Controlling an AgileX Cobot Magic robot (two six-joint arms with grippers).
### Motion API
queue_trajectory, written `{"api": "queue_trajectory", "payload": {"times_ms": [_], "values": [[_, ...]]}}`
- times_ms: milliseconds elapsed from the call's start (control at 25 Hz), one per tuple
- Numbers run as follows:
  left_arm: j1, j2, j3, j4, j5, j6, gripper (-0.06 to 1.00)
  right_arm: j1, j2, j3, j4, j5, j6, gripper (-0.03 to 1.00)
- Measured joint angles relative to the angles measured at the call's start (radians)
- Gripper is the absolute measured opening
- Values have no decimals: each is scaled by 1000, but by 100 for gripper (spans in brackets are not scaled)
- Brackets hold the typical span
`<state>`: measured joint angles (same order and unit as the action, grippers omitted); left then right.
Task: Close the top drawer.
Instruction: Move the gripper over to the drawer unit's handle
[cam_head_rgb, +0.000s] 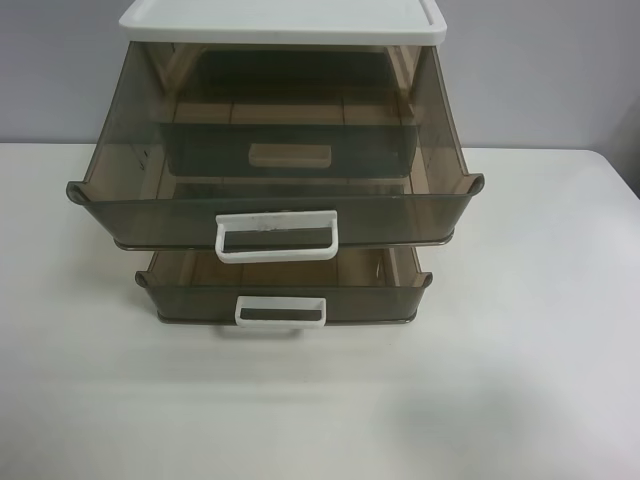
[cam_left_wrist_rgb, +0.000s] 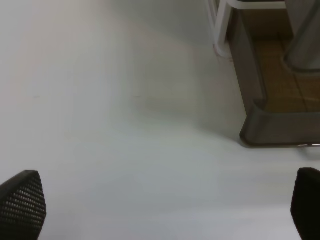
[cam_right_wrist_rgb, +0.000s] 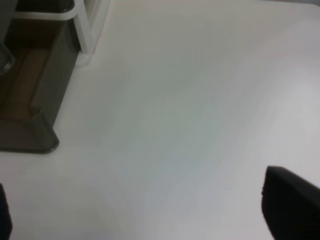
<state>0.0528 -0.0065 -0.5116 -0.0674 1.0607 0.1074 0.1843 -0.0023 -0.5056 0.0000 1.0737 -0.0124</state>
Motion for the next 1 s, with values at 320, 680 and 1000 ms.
{"api": "queue_trajectory", "payload": {"times_ms": [320, 680, 1000], "values": [[0, 0, 0, 0, 0, 0, 99, 0, 0, 0, 0, 0, 0, 98], [0, 0, 0, 0, 0, 0, 99, 0, 0, 0, 0, 0, -1, 98], [0, 0, 0, 0, 0, 0, 99, 0, 146, -78, 77, 3, -57, 98]]}}
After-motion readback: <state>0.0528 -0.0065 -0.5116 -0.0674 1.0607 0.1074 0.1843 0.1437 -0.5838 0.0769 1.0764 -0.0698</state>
